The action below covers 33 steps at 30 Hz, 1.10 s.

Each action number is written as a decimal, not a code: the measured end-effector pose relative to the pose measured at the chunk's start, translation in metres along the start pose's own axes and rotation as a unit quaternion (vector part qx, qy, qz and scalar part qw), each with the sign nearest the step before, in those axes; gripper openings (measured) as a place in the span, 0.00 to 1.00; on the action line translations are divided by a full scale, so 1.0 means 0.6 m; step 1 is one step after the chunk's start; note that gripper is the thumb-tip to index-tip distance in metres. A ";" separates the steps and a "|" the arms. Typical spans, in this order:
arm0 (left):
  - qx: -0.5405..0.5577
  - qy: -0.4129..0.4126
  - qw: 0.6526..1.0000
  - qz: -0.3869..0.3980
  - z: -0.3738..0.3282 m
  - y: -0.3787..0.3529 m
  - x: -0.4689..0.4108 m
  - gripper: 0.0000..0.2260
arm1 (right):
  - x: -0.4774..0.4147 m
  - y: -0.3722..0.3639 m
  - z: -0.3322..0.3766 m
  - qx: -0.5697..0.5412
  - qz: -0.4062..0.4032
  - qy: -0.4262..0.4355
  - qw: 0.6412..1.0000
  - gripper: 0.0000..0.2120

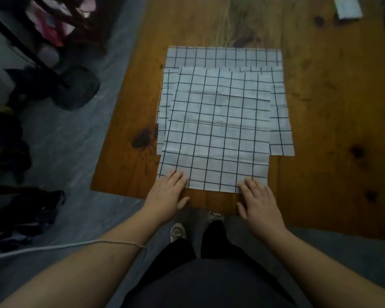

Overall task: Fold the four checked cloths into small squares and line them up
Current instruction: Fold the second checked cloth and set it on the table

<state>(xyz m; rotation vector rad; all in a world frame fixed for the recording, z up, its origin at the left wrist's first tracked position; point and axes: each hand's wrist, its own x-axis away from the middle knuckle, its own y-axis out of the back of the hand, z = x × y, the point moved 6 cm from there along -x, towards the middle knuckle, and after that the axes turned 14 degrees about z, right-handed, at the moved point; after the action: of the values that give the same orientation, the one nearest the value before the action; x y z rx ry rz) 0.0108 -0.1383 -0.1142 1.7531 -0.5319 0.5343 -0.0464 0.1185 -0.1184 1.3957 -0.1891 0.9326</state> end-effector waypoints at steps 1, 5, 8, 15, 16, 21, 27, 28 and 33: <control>-0.010 -0.011 1.000 -0.008 0.006 -0.009 0.011 0.31 | 0.011 -0.013 0.003 0.002 -0.002 -0.004 1.000 0.30; -0.053 -0.058 0.996 -0.031 0.033 -0.049 0.051 0.33 | 0.054 -0.068 0.013 0.019 0.000 -0.014 1.000 0.31; -0.050 -0.072 0.993 -0.077 0.047 -0.052 0.069 0.32 | 0.061 -0.076 0.021 0.006 -0.025 -0.029 0.999 0.32; -0.010 -0.104 0.990 -0.097 0.051 -0.011 0.075 0.07 | 0.060 -0.034 0.036 -0.007 -0.108 -0.019 0.994 0.09; 0.002 -0.107 0.989 -0.098 0.049 -0.006 0.082 0.07 | 0.069 -0.031 0.037 -0.014 -0.113 -0.022 0.993 0.08; 0.069 -0.117 0.983 -0.127 0.046 0.024 0.122 0.09 | 0.117 0.008 0.042 -0.099 -0.142 -0.018 0.985 0.06; 0.128 -0.127 0.967 -0.177 0.031 0.131 0.140 0.11 | 0.157 0.116 0.033 -0.122 -0.247 -0.011 0.961 0.06; 0.129 -0.127 0.966 -0.184 0.028 0.154 0.136 0.11 | 0.156 0.138 0.028 -0.123 -0.263 -0.010 0.957 0.06; 0.133 -0.078 0.966 -0.207 0.021 0.265 0.075 0.10 | 0.095 0.243 0.001 -0.123 -0.299 0.019 0.946 0.08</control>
<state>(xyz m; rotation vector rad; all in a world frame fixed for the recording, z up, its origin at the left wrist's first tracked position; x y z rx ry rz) -0.0489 -0.1904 0.0316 2.1045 -0.1928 0.1782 -0.1045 0.1283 0.0265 1.1034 0.1436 0.4112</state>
